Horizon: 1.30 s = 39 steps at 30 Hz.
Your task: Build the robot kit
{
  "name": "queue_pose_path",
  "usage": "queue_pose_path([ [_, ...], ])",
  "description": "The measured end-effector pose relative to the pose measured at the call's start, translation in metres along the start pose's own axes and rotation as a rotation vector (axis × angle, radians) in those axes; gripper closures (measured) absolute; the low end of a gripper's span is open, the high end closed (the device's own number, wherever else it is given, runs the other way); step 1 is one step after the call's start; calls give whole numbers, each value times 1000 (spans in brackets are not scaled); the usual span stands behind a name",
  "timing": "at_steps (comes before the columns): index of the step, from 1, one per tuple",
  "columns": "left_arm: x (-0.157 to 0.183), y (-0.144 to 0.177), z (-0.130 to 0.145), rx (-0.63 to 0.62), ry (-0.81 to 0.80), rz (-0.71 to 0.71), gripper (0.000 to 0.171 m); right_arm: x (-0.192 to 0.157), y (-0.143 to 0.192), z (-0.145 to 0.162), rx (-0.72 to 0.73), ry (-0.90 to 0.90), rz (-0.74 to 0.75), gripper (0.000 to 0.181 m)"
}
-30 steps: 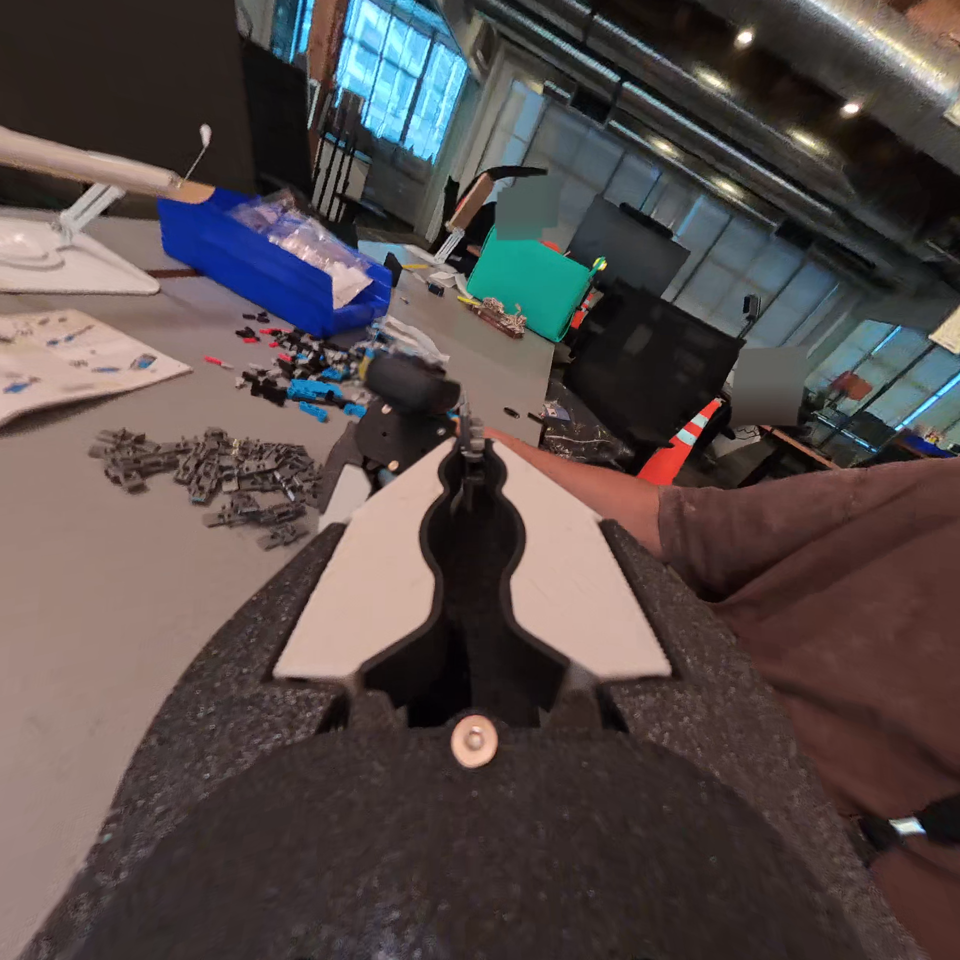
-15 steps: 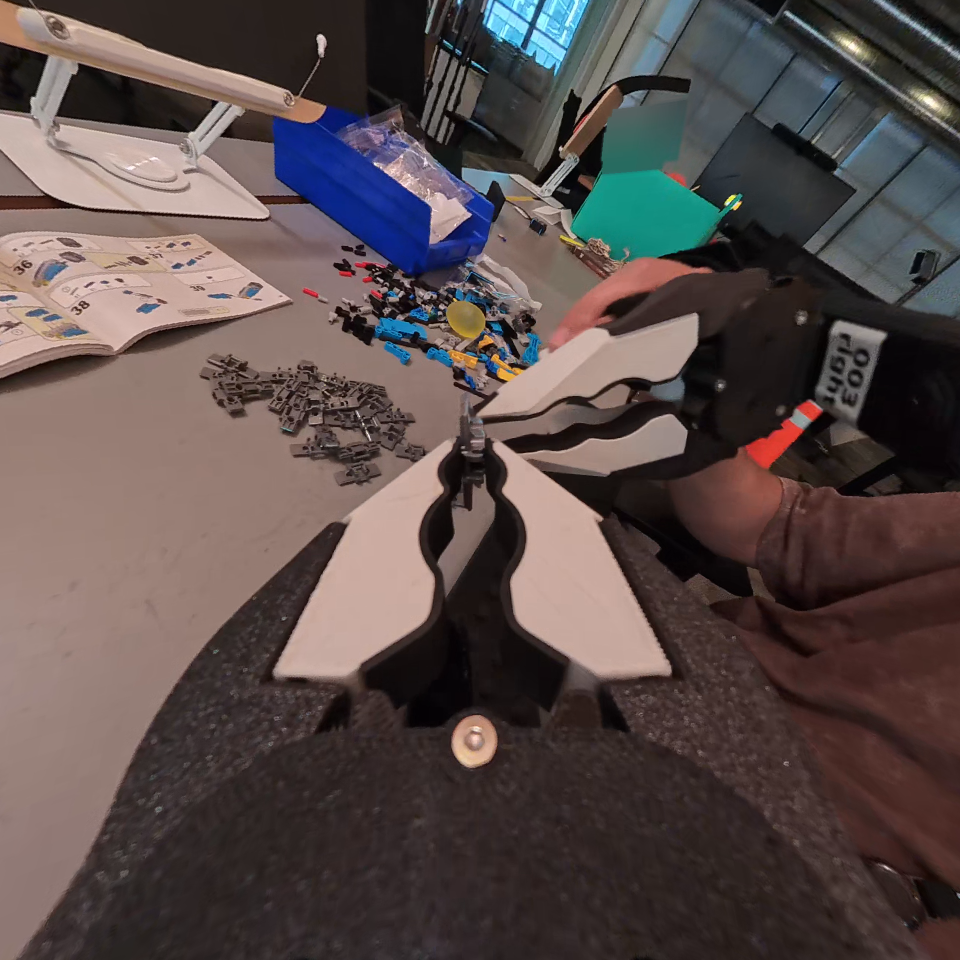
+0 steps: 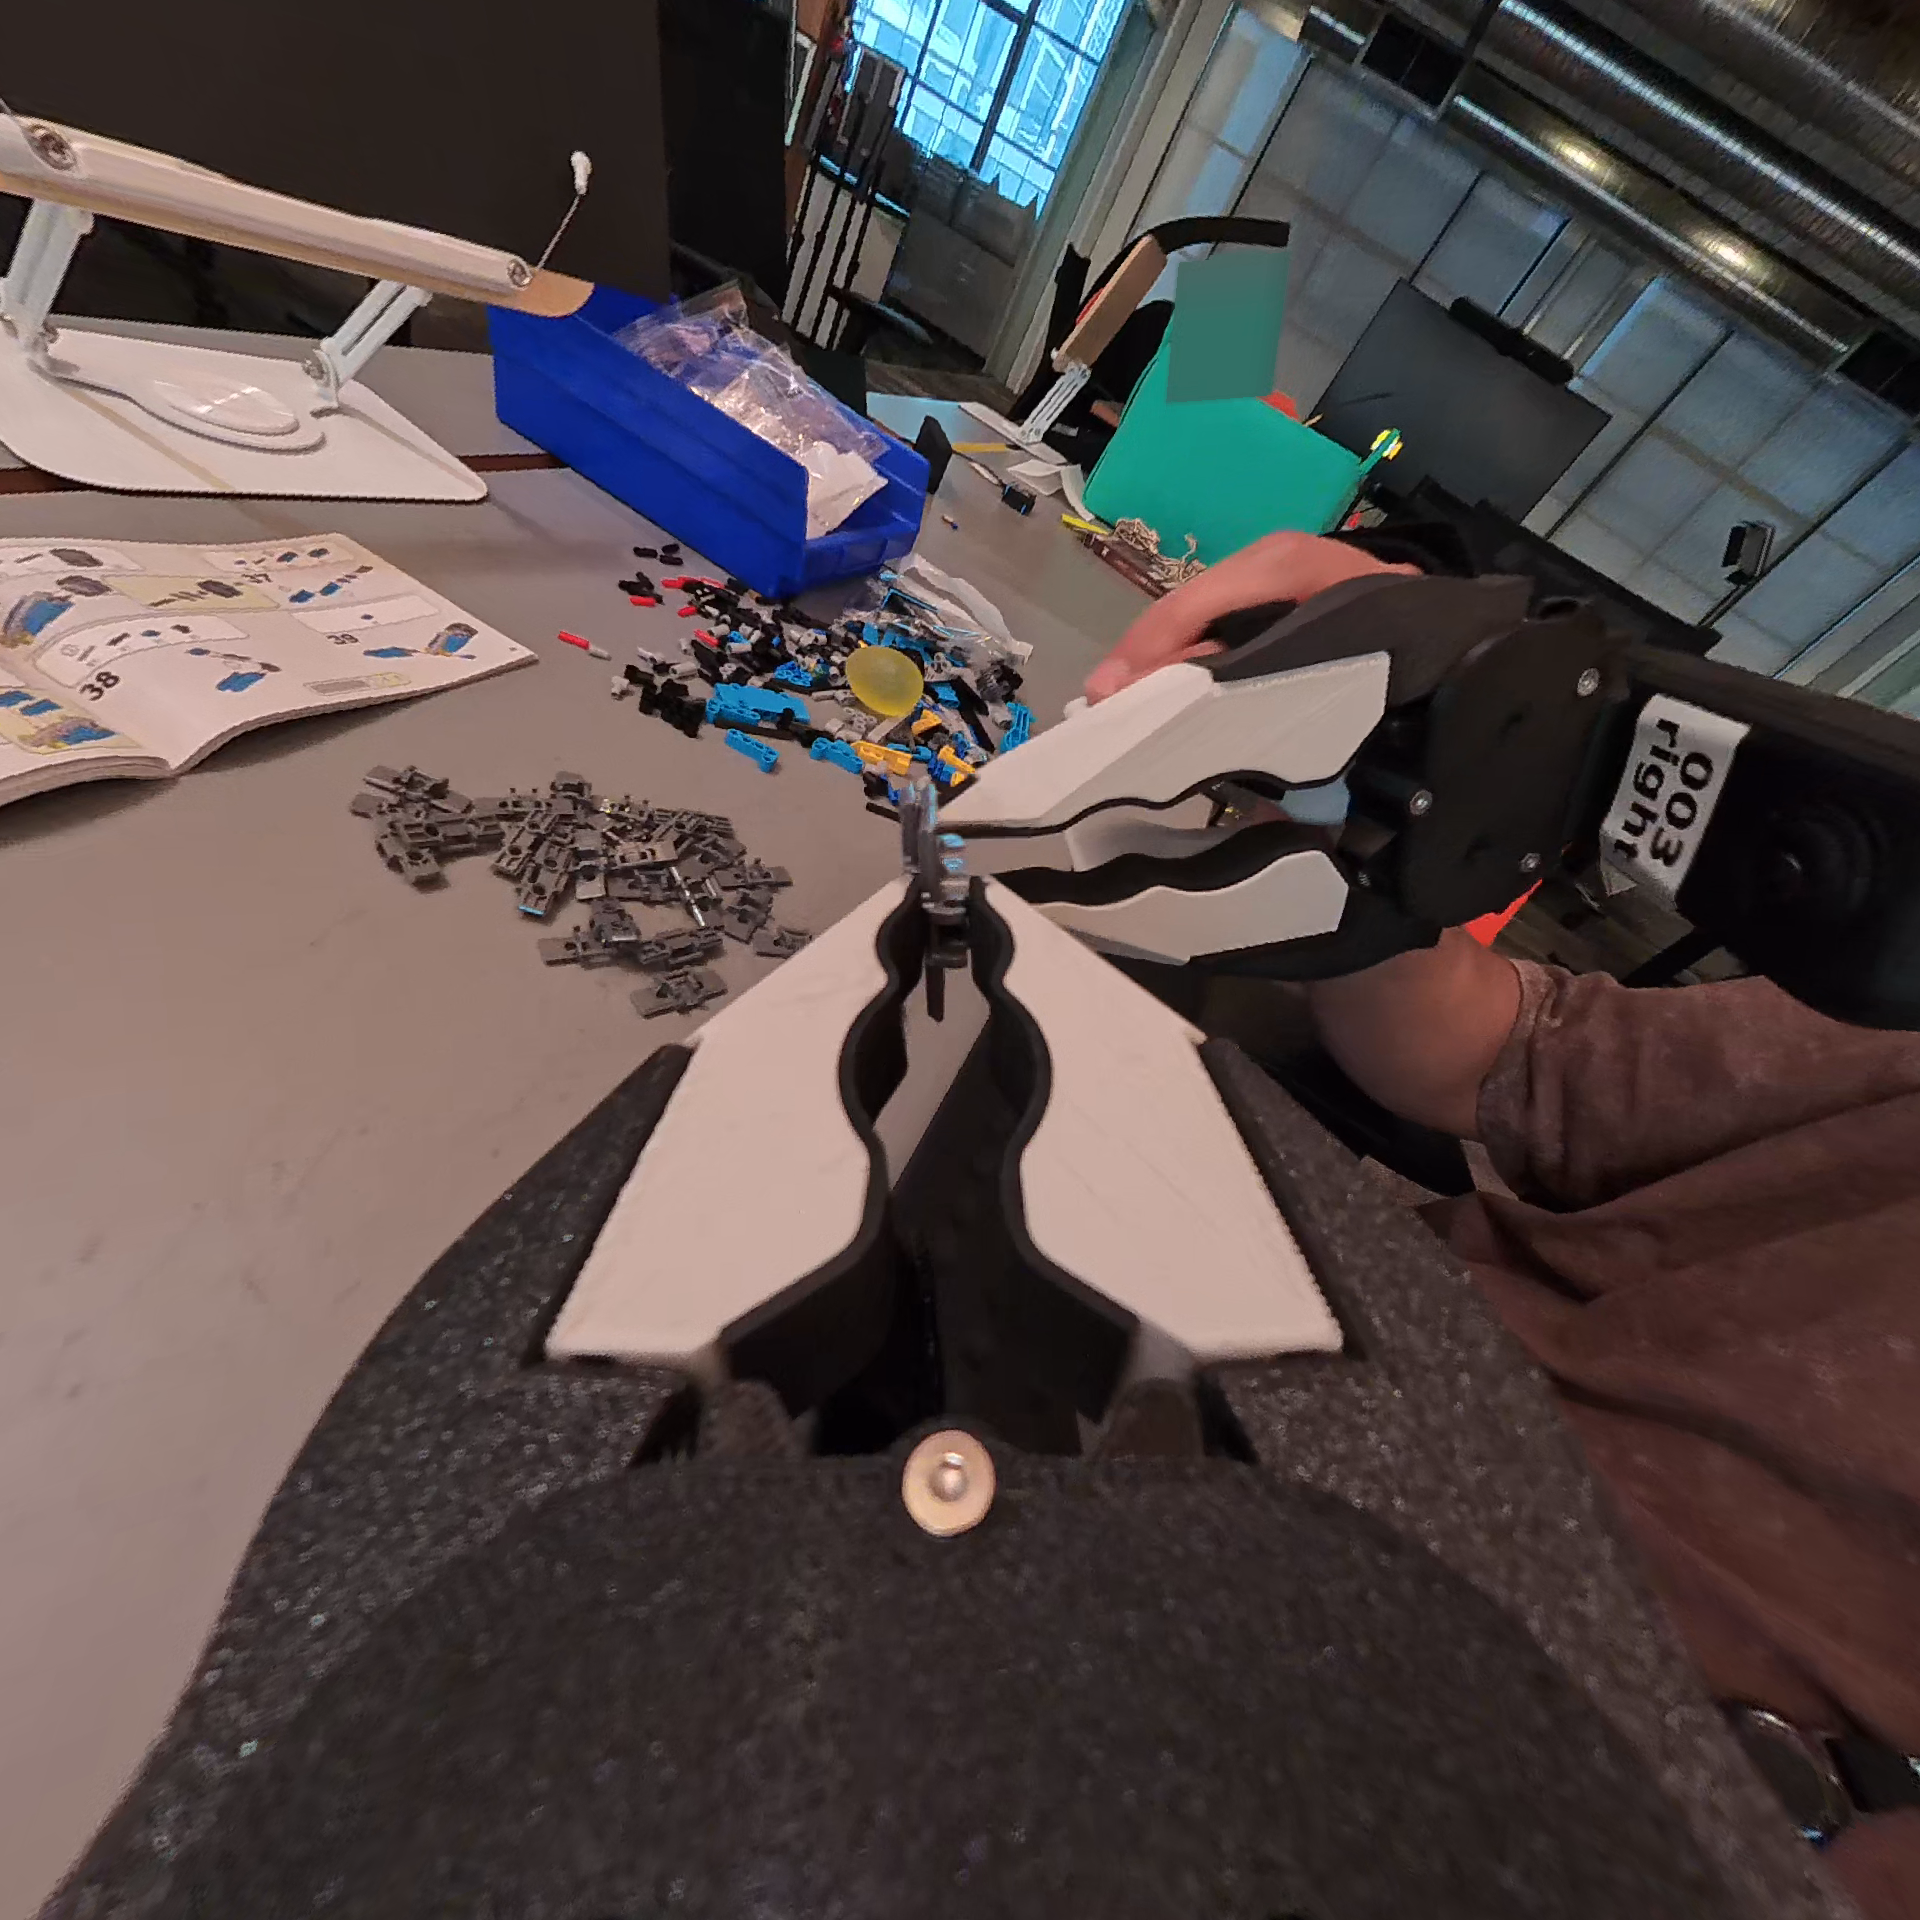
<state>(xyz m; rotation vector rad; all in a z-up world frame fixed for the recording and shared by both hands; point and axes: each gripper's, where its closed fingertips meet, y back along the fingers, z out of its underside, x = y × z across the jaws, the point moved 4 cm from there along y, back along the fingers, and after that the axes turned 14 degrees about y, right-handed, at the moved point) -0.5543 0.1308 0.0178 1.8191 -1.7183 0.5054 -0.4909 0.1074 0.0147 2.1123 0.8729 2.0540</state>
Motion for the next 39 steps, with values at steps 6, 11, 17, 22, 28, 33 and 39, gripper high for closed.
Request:
queue_pose_path([
  [6,-1,2,0,0,-15,5,164,2,4,-3,-1,25,23,167],
  [11,1,3,0,2,-57,-7,164,2,5,-5,-18,82,62,167],
  [17,1,6,-4,19,-69,-14,164,5,11,-11,-15,115,111,167],
  [22,7,8,-8,45,-91,-3,164,11,12,-13,-22,170,208,167],
  [28,16,12,-13,79,-138,25,164,16,19,-17,-44,294,325,167],
  [33,35,16,-19,142,-256,63,164,26,32,-22,-59,364,418,168],
  [39,92,26,-24,283,-546,154,164,44,76,-45,-92,529,590,167],
])
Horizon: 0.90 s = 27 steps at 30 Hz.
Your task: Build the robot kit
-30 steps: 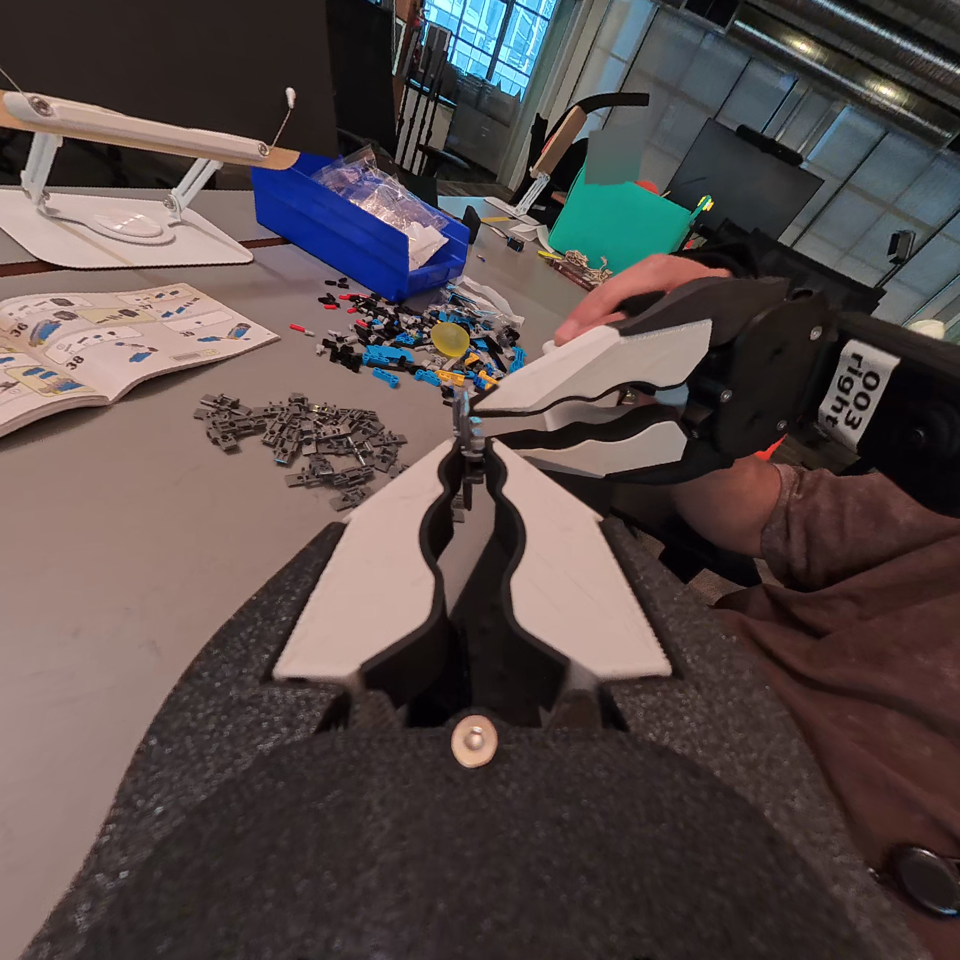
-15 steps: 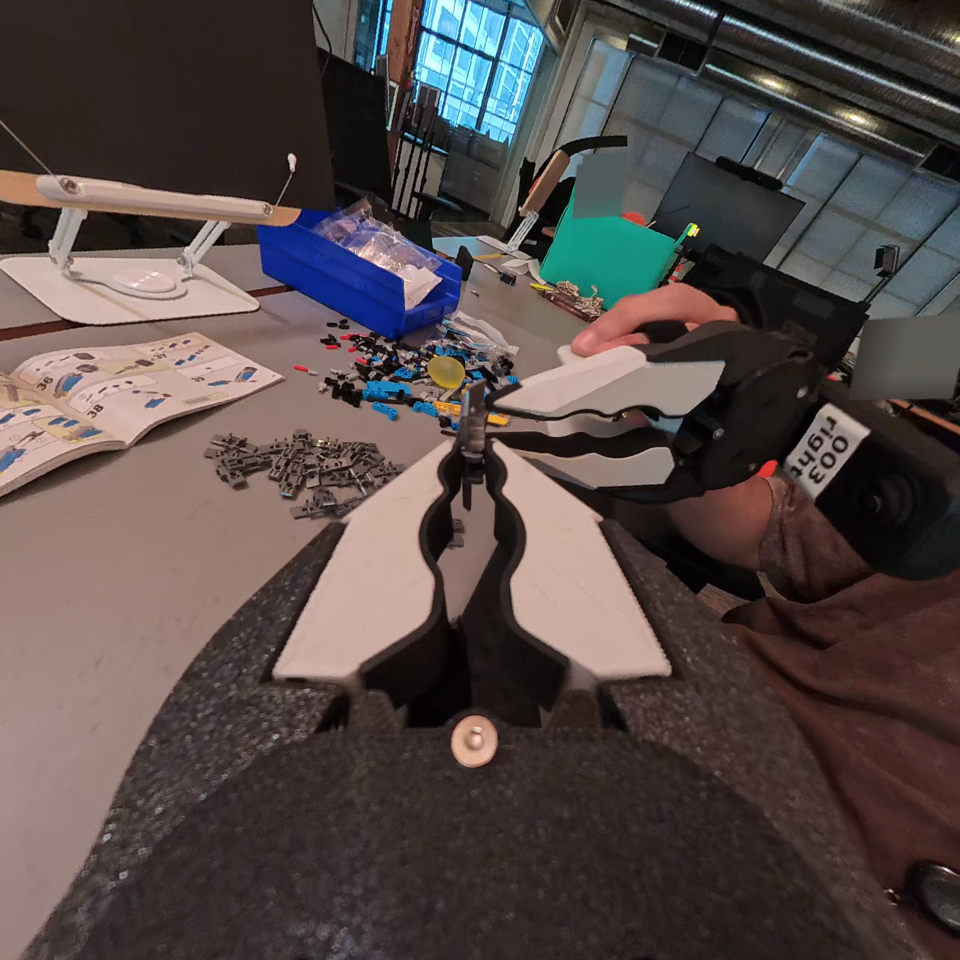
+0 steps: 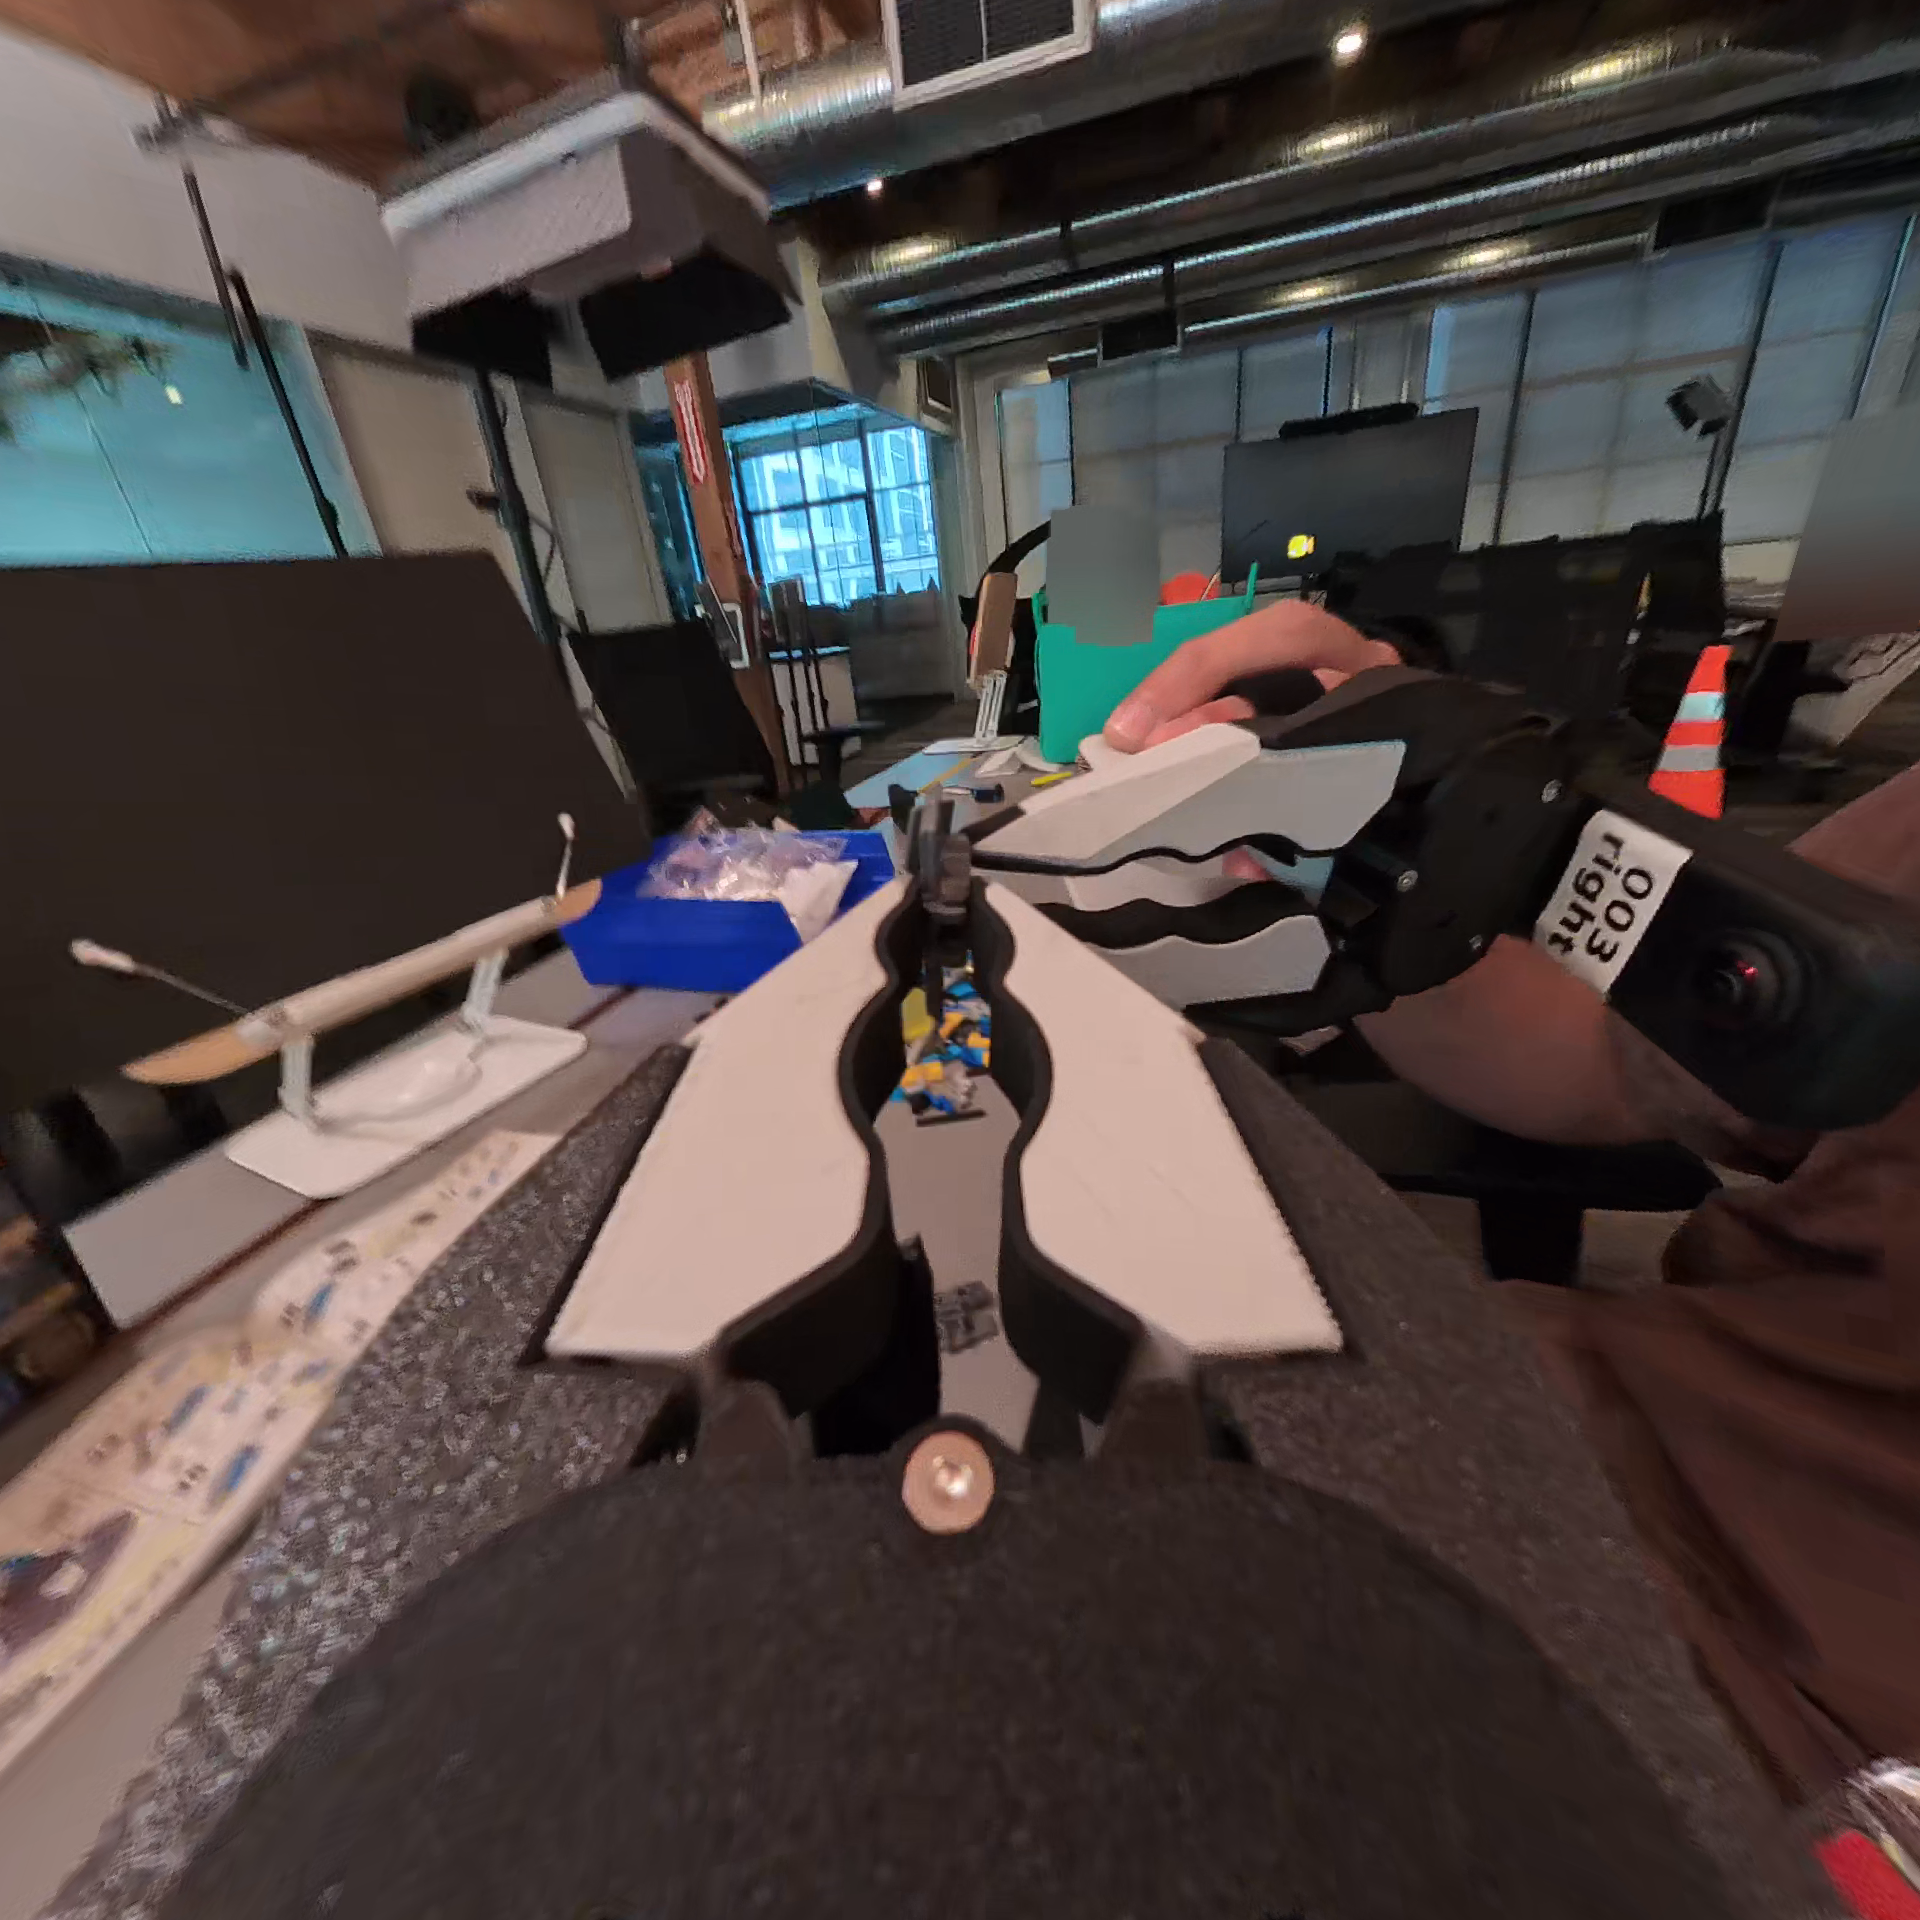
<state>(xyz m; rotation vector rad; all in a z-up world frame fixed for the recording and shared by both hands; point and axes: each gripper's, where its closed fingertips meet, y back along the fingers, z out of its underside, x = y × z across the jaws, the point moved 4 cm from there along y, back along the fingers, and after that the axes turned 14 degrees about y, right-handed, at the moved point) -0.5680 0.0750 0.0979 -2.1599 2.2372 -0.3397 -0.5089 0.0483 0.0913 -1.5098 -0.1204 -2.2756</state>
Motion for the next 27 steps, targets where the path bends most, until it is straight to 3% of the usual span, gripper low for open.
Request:
queue_pose_path([
  [7,26,-4,-16,-5,-172,-41,164,25,17,5,1,-6,103,168],
  [27,23,-1,-18,11,-69,-12,164,32,27,1,51,-32,123,169],
])
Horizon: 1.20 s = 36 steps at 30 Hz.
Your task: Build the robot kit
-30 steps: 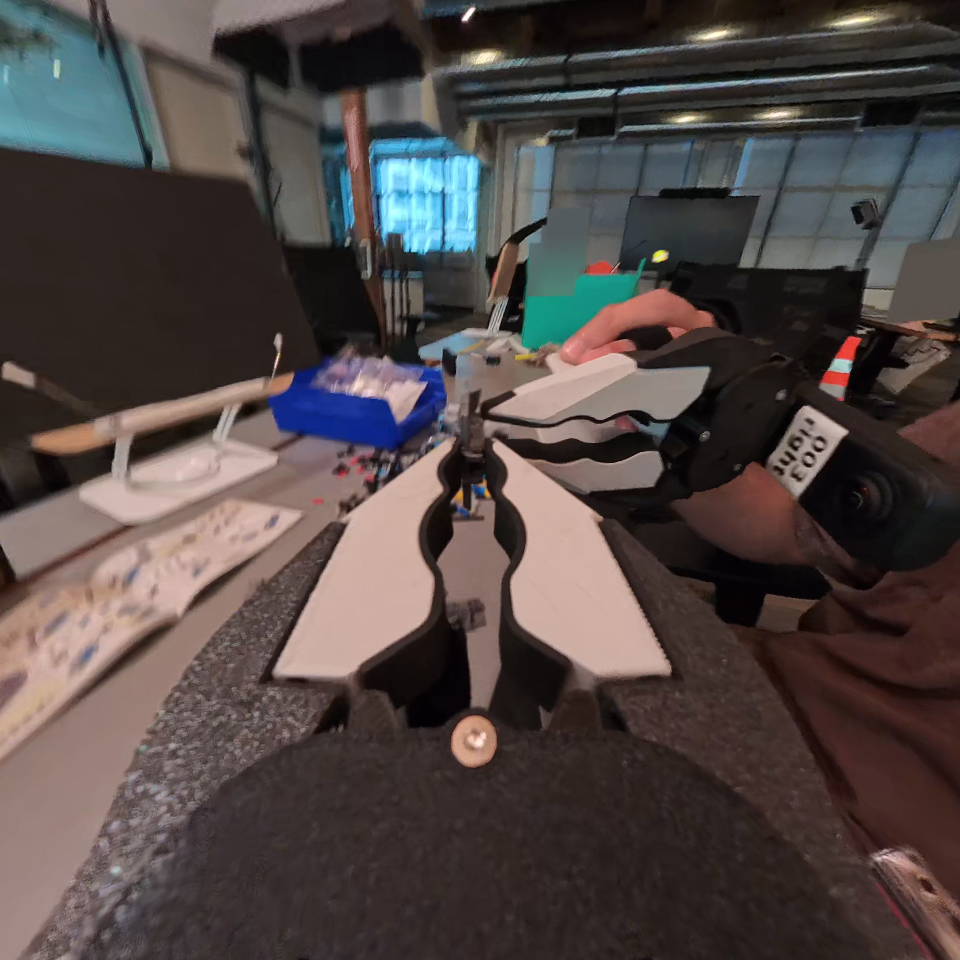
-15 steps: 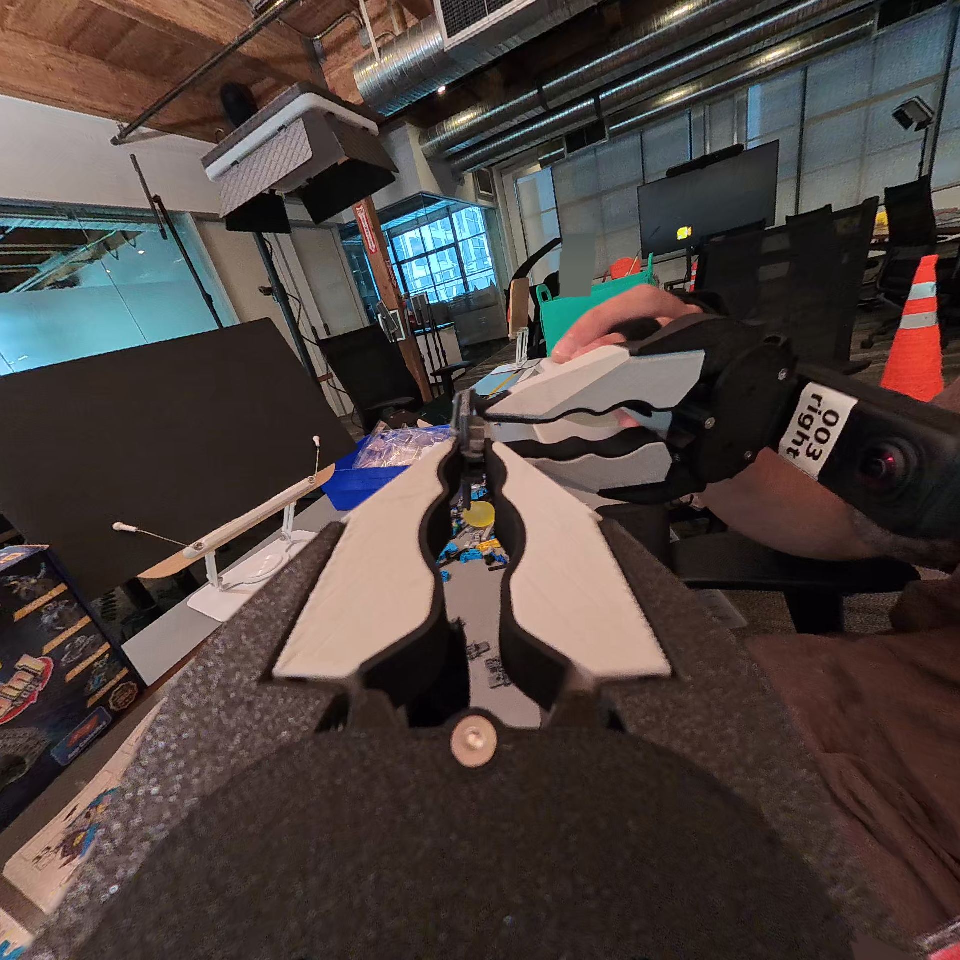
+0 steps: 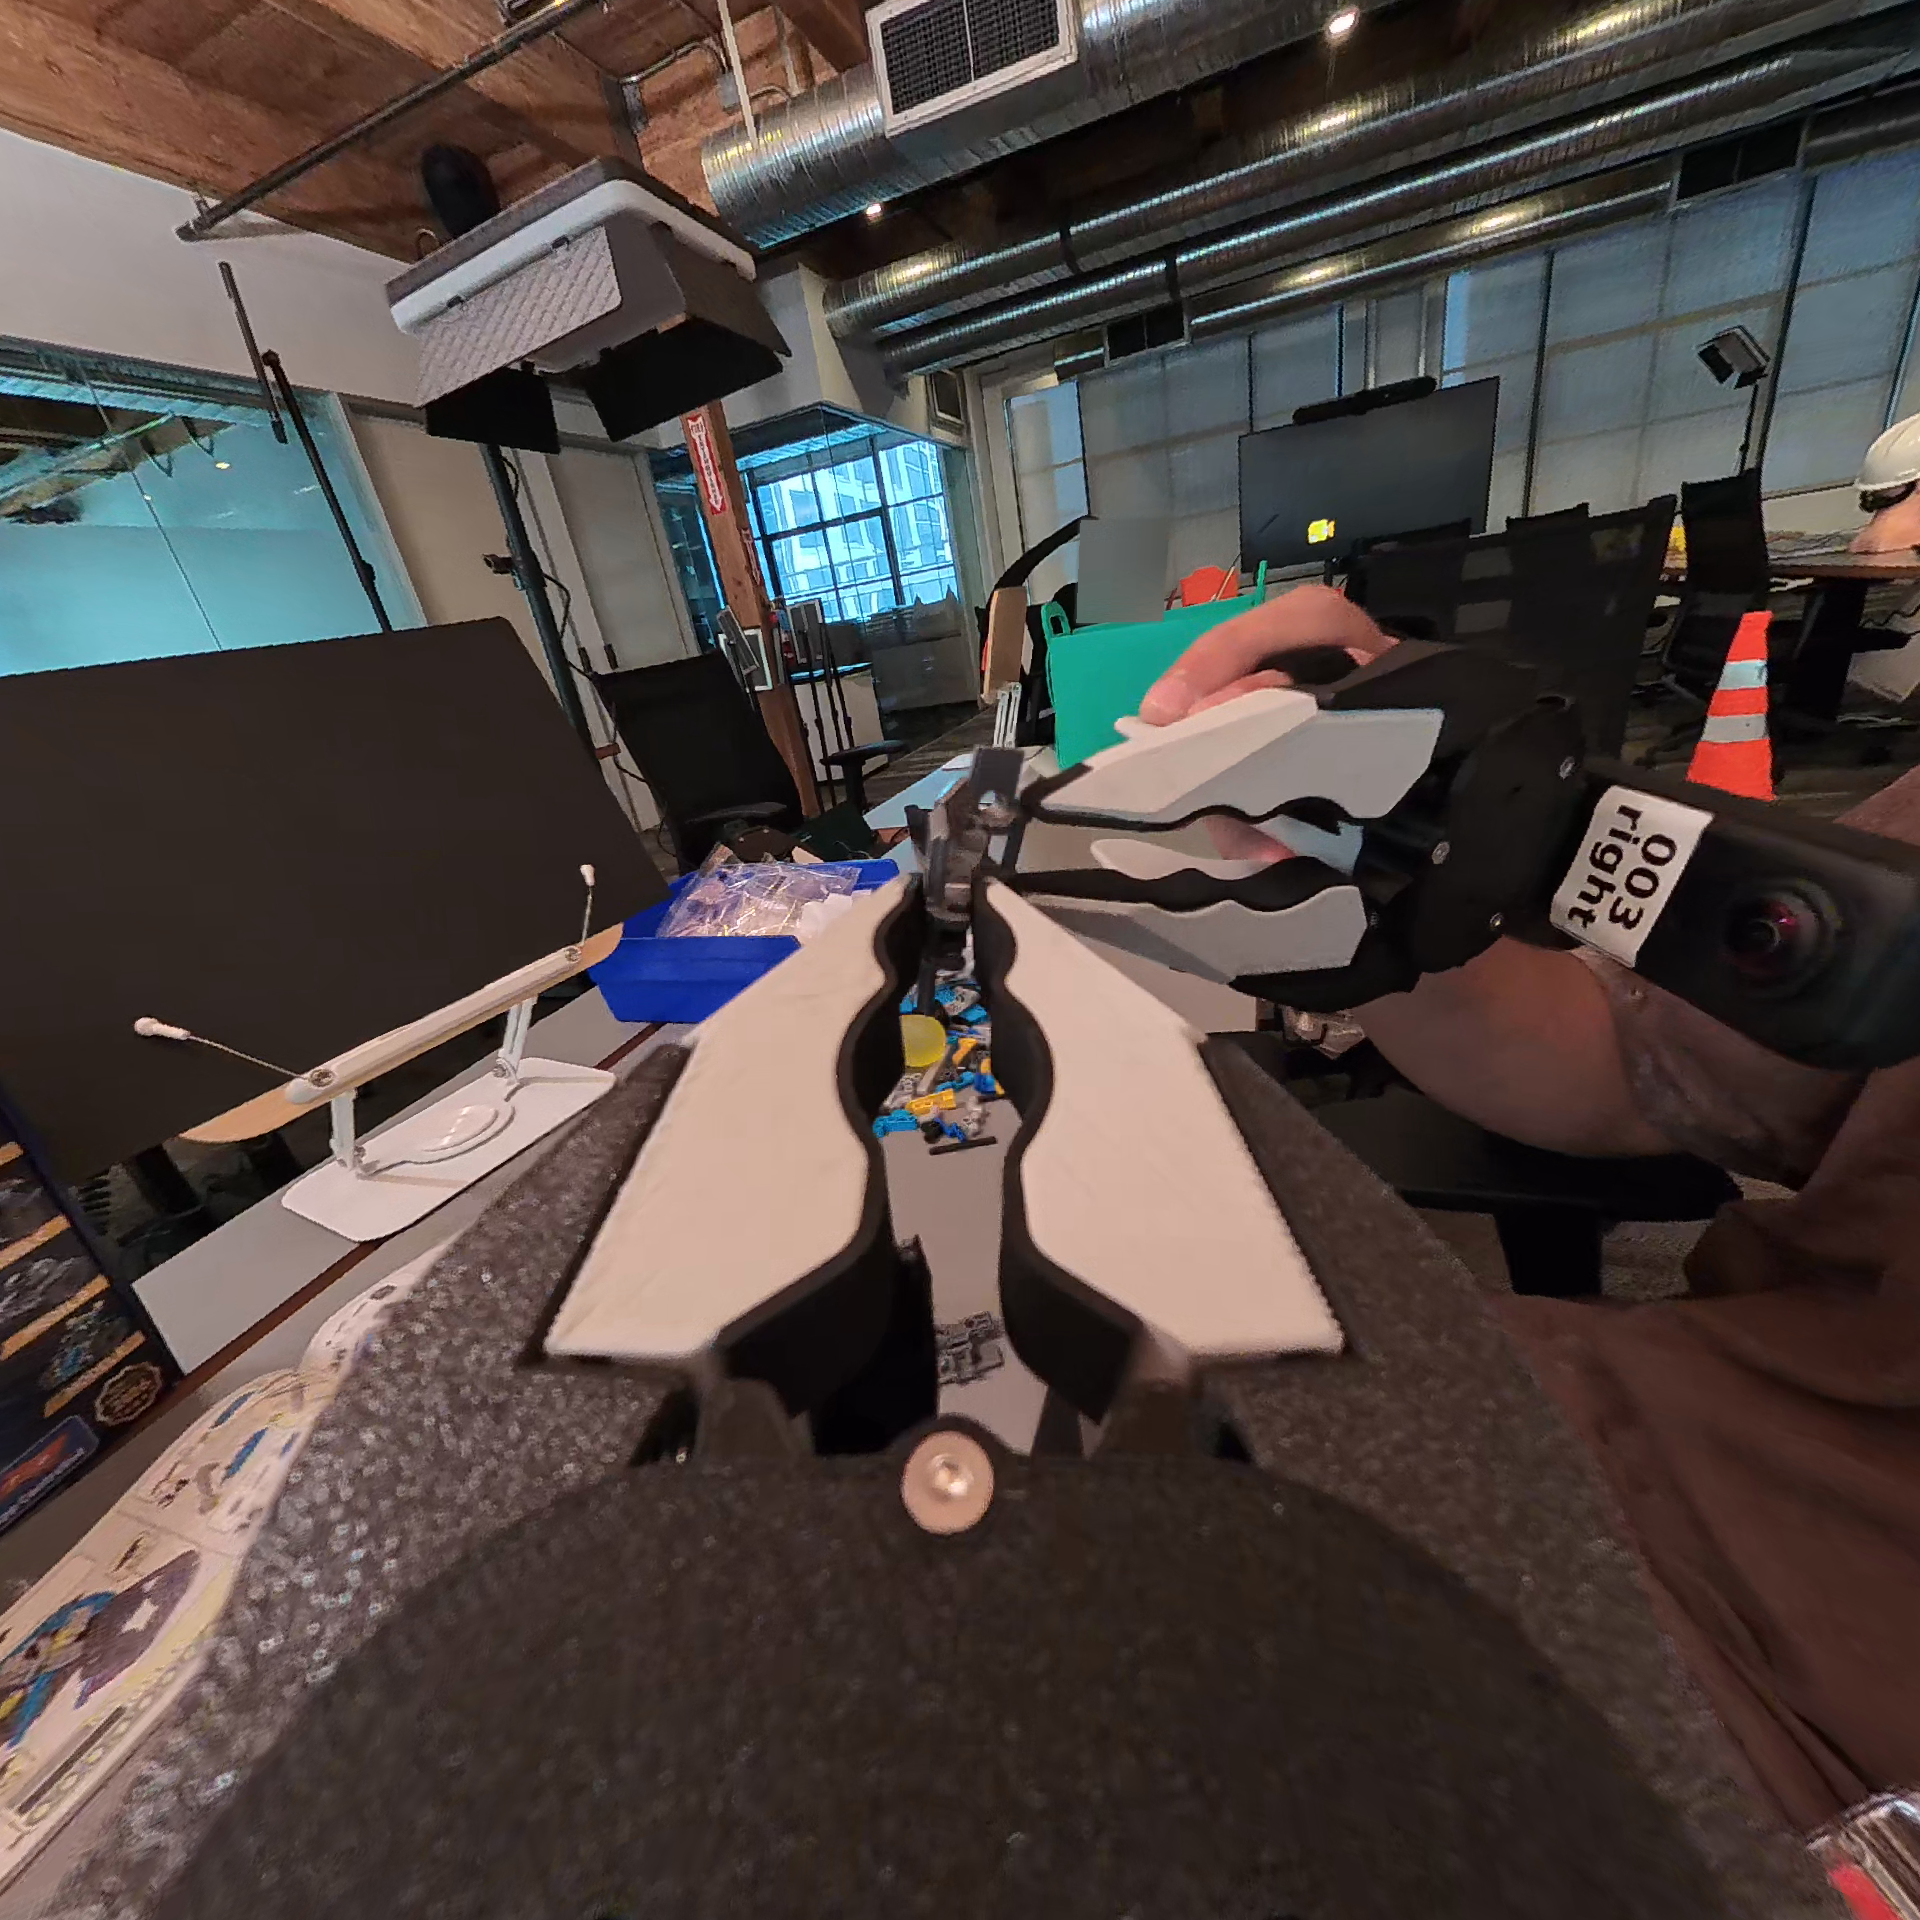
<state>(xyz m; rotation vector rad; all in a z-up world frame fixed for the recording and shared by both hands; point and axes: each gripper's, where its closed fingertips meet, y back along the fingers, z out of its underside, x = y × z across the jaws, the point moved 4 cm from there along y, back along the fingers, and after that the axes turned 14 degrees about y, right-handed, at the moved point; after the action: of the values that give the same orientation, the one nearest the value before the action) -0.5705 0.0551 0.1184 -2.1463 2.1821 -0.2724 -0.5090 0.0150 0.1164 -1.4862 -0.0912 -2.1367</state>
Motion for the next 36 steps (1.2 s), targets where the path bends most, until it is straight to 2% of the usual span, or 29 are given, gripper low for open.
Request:
queue_pose_path([
  [7,-11,1,7,-23,22,-35,164,-12,-4,-1,11,-5,-42,169],
  [10,-37,2,21,-89,42,-161,164,-34,-12,2,48,-123,-180,168],
  [13,-77,10,53,-235,101,-343,164,-91,-28,6,144,-430,-423,168],
  [15,-99,16,75,-319,152,-433,164,-153,-37,6,177,-693,-700,167],
  [18,-114,21,102,-400,242,-461,164,-233,-40,2,161,-947,-975,167],
  [20,-122,25,118,-463,282,-485,163,-261,-35,-6,168,-1045,-1114,167],
  [23,-126,29,141,-573,361,-490,164,-272,-25,-16,217,-1138,-1254,167],
  [27,-124,27,161,-627,470,-453,163,-280,-17,-21,248,-1252,-1387,167],
  [28,-123,26,165,-639,488,-447,164,-281,-15,-21,239,-1298,-1427,161],
  [31,-117,27,176,-695,555,-410,164,-271,-14,-16,238,-1574,-1558,150],
  [33,-113,25,180,-696,616,-368,164,-269,-25,-4,193,-1702,-1498,147],
  [36,-109,20,180,-647,690,-291,164,-262,-34,-1,187,-1708,-1395,145],
])
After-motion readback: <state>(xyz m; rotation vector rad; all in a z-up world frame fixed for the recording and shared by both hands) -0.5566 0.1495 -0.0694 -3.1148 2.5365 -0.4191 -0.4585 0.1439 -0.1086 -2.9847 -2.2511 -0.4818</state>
